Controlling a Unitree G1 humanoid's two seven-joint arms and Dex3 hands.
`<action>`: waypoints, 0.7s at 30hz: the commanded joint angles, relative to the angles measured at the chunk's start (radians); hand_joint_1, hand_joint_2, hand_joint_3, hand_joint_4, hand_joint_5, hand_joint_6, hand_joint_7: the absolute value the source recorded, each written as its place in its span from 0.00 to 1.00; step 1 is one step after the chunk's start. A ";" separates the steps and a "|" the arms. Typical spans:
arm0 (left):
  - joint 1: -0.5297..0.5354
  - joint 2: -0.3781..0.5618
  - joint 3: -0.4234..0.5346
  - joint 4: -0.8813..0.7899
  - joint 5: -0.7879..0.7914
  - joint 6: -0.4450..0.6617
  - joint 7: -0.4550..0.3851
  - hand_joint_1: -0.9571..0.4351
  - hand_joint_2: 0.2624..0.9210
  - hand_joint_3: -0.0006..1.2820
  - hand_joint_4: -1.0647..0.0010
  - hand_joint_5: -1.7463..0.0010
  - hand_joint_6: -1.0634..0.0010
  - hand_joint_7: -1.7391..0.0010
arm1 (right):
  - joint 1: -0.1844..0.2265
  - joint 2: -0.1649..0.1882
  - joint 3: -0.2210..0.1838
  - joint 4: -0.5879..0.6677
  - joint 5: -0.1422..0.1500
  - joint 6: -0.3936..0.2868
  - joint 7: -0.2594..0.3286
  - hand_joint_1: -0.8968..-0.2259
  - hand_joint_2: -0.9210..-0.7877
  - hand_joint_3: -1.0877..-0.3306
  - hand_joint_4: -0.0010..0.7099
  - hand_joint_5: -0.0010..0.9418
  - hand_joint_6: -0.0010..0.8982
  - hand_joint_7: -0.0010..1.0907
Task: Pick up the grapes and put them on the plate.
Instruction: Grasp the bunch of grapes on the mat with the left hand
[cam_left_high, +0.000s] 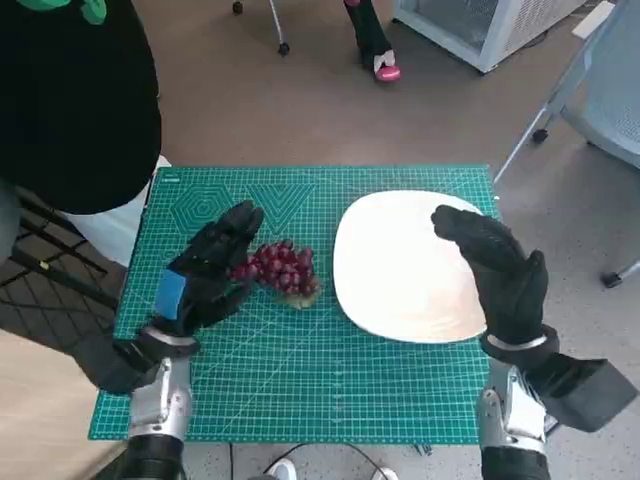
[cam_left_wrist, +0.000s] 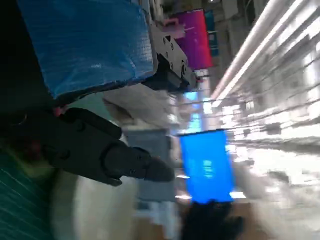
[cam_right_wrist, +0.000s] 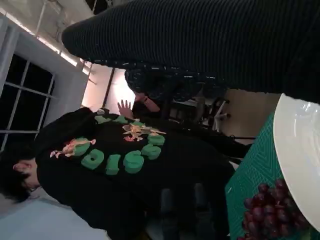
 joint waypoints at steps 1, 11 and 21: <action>0.035 0.131 -0.040 -0.155 0.372 -0.002 0.194 0.15 0.99 0.01 0.89 1.00 0.76 1.00 | 0.005 0.003 -0.003 0.006 0.001 0.021 -0.007 0.41 0.00 0.34 0.46 0.00 0.00 0.37; 0.067 0.155 -0.126 -0.379 0.709 0.278 0.307 0.19 0.81 0.00 1.00 1.00 0.87 0.99 | -0.002 0.003 -0.005 0.007 0.005 0.029 -0.009 0.41 0.00 0.34 0.45 0.00 0.00 0.37; 0.062 0.133 -0.243 -0.462 0.936 0.520 0.353 0.30 0.70 0.00 1.00 1.00 0.84 0.99 | -0.004 0.006 -0.006 0.004 0.005 0.033 -0.009 0.40 0.00 0.35 0.46 0.00 0.00 0.37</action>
